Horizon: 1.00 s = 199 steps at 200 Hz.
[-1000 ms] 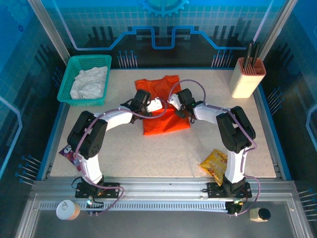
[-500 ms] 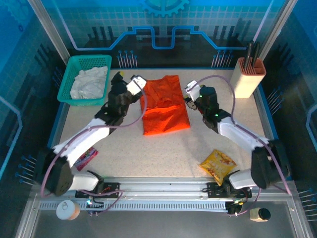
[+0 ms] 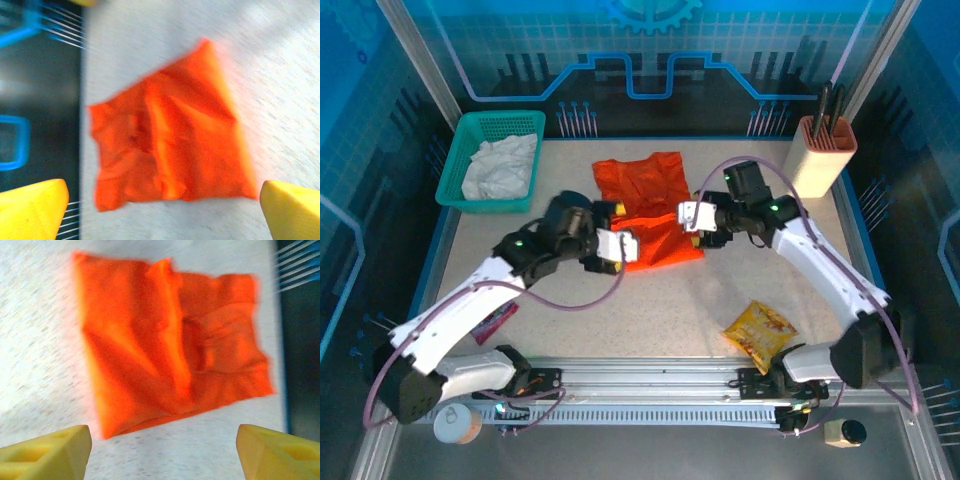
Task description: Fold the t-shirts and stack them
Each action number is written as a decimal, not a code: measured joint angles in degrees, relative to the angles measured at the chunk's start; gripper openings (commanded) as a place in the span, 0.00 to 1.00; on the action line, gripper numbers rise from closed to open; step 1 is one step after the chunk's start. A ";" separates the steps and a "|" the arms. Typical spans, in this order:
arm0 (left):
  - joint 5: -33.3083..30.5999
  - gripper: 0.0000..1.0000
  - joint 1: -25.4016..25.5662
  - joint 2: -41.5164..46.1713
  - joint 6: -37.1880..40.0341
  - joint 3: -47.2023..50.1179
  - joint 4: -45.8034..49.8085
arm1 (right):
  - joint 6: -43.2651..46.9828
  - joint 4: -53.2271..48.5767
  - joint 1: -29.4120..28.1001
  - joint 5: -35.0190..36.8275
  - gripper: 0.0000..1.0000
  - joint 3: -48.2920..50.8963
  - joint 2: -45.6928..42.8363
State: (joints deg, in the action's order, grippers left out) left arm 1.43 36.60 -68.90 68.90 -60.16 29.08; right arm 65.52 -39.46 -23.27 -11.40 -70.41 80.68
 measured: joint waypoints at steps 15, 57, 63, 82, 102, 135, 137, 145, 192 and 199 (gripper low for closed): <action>-1.73 0.98 1.51 -5.29 2.12 1.81 2.54 | 3.41 -2.25 -0.07 -0.04 0.76 0.15 6.14; -4.22 0.94 2.60 -16.57 4.09 2.54 5.18 | 6.67 -0.68 -0.68 1.55 0.77 1.81 18.62; -4.39 0.94 2.64 -17.14 4.20 2.54 5.14 | 6.78 -0.02 -0.70 1.97 0.77 2.23 19.39; -4.76 0.91 2.62 -18.51 4.61 2.54 4.94 | 6.80 2.10 -0.72 3.21 0.77 3.06 21.03; -4.92 0.89 2.54 -21.20 4.59 2.25 4.94 | 6.75 4.09 -0.72 4.46 0.77 3.08 22.36; -4.94 0.87 1.62 -26.25 4.50 0.48 4.96 | 6.75 5.49 -0.68 6.40 0.77 3.06 23.93; -4.94 0.87 1.55 -26.49 4.50 0.35 4.94 | 6.75 5.49 -0.68 6.49 0.77 3.04 23.98; -5.03 0.87 1.25 -27.34 4.48 -0.13 4.94 | 6.75 5.55 -0.68 6.84 0.77 3.04 24.09; -5.38 0.87 -0.24 -32.13 3.85 -3.39 4.94 | 6.75 5.60 -0.68 9.70 0.73 1.64 26.03; -5.66 0.87 -0.46 -32.81 3.50 -3.98 4.94 | 6.75 5.57 -0.68 10.03 0.72 1.27 26.58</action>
State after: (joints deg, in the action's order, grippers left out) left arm -4.23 36.14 -101.71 72.40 -64.14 34.02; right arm 72.27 -33.89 -23.94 -1.37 -69.14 107.26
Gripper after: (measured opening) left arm 0.868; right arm 0.737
